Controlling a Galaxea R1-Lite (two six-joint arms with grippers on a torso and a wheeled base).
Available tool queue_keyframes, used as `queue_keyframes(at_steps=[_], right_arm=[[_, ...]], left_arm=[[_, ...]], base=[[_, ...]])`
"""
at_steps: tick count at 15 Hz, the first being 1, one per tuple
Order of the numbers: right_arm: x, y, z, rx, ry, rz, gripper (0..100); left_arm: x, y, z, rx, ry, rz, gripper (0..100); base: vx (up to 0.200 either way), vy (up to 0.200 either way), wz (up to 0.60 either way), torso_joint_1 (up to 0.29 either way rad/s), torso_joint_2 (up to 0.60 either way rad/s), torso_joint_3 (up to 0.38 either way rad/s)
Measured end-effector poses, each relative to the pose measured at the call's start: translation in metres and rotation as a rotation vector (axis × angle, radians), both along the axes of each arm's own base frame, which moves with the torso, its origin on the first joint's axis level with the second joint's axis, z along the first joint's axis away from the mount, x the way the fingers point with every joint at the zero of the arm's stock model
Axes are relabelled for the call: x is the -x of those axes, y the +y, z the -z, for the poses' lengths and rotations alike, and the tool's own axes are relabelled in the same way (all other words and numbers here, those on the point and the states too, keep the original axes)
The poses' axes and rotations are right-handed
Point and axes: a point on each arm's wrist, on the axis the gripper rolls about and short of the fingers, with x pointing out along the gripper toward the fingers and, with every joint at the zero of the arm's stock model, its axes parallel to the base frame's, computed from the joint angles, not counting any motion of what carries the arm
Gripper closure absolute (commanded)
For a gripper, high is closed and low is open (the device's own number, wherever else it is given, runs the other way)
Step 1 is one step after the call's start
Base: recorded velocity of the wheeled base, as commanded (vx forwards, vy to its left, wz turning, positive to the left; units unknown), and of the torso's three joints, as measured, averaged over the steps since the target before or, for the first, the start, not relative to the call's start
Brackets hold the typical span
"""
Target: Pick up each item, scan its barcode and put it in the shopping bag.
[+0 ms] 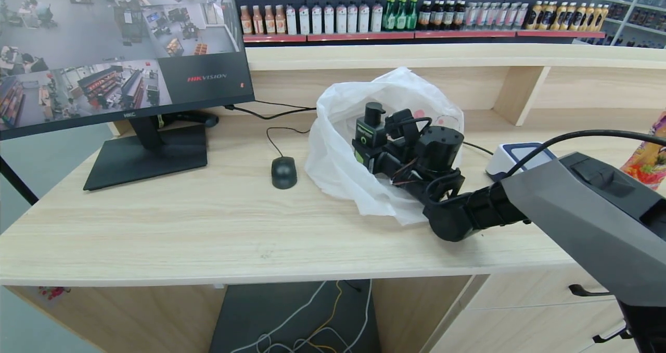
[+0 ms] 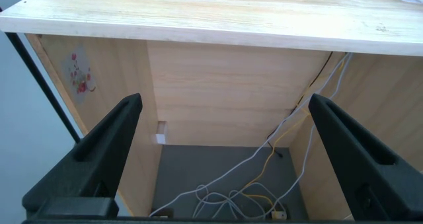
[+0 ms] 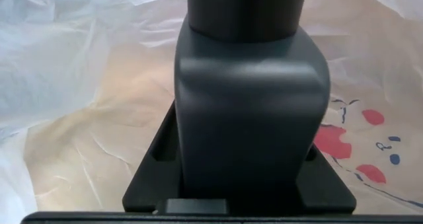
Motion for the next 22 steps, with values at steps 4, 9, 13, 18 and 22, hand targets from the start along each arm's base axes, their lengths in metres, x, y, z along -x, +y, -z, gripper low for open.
queue_keyframes(at_steps=[4,9,13,18,22], right_arm=[[0.002,0.008,0.007,0.003,0.008,-0.017,0],[0.003,0.013,0.010,-0.003,0.011,-0.027,0],[0.004,0.013,0.006,-0.027,-0.031,-0.029,0],[0.011,0.008,-0.014,-0.070,-0.107,0.000,0],[0.031,0.000,-0.030,-0.073,-0.119,0.006,0]], left_arm=[[0.000,0.000,0.000,0.000,0.000,0.000,0],[0.000,0.000,0.000,0.000,0.000,0.000,0],[0.000,0.000,0.000,0.000,0.000,0.001,0],[0.000,0.000,0.000,0.000,0.000,0.000,0],[0.000,0.000,0.000,0.000,0.000,0.000,0]], base=[[0.000,0.000,0.00,0.000,0.00,0.000],[0.000,0.000,0.00,0.000,0.00,0.000],[0.000,0.000,0.00,0.000,0.00,0.000],[0.000,0.000,0.00,0.000,0.00,0.000],[0.000,0.000,0.00,0.000,0.00,0.000]])
